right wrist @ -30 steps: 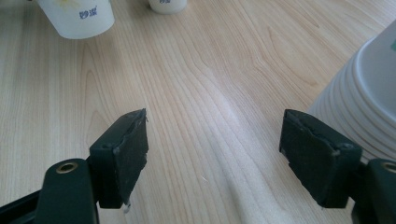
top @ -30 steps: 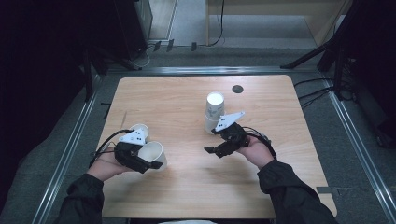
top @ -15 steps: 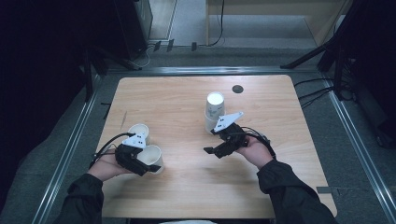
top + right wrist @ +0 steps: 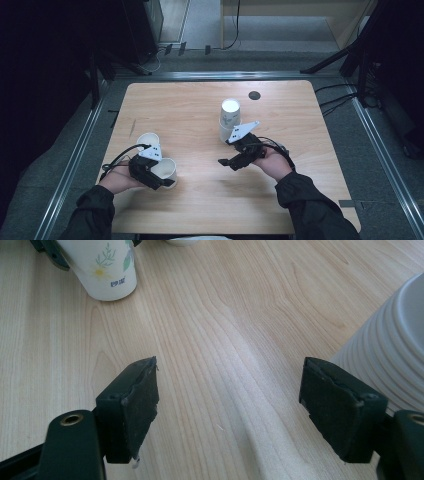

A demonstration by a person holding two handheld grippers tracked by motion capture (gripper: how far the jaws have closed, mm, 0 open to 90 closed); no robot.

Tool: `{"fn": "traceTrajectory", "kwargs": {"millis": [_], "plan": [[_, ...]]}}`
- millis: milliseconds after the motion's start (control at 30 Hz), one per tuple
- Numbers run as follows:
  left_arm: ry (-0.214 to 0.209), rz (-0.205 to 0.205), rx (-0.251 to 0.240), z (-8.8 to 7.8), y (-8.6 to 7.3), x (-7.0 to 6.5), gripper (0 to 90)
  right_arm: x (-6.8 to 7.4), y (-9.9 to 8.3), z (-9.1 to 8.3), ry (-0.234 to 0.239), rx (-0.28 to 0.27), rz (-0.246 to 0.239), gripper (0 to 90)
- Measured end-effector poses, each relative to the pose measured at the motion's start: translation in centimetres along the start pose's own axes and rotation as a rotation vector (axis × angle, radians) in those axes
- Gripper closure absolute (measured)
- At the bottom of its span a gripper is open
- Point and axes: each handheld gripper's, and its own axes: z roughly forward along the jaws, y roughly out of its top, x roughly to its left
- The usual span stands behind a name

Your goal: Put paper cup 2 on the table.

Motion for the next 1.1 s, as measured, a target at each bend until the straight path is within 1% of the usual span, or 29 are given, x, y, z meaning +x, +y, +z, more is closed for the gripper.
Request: {"fn": "traceTrajectory", "kwargs": {"millis": [467, 533, 600, 667, 733, 800, 867, 967, 1033, 1100], "plan": [[0.003, -0.008, 0.014, 0.31, 0.02, -0.04, 23.8, 0.01, -0.03, -0.11, -0.003, -0.002, 0.000, 24.3], [0.003, -0.008, 0.022, 0.33, 0.02, -0.06, 23.4, -0.05, -0.04, -0.14, -0.002, -0.004, -0.001, 24.3], [0.005, -0.002, 0.028, 0.39, 0.04, -0.10, 21.9, -0.08, -0.06, -0.14, -0.002, -0.005, 0.001, 24.3], [0.010, 0.000, 0.031, 0.46, 0.08, -0.14, 18.5, -0.08, -0.06, -0.13, -0.002, -0.005, 0.001, 24.3], [0.007, 0.000, 0.032, 0.52, 0.12, -0.17, 18.1, -0.07, -0.06, -0.12, -0.002, -0.004, -0.001, 24.3], [-0.001, -0.008, 0.037, 0.57, 0.15, -0.19, 15.6, -0.05, -0.07, -0.09, -0.002, -0.003, -0.001, 24.3], [-0.001, -0.006, 0.041, 0.49, 0.15, -0.18, 14.0, -0.05, -0.07, -0.09, -0.002, -0.003, -0.001, 24.3], [-0.008, -0.025, 0.027, 0.20, 0.18, -0.12, 13.1, -0.05, -0.08, -0.09, -0.001, -0.004, -0.001, 24.3], [-0.013, -0.043, 0.030, 0.08, 0.26, -0.09, 12.7, -0.05, -0.09, -0.07, -0.002, -0.003, -0.002, 24.4], [-0.008, -0.048, 0.024, -0.11, 0.37, -0.19, 12.6, -0.04, -0.09, -0.04, 0.000, -0.003, -0.002, 24.4]]}}
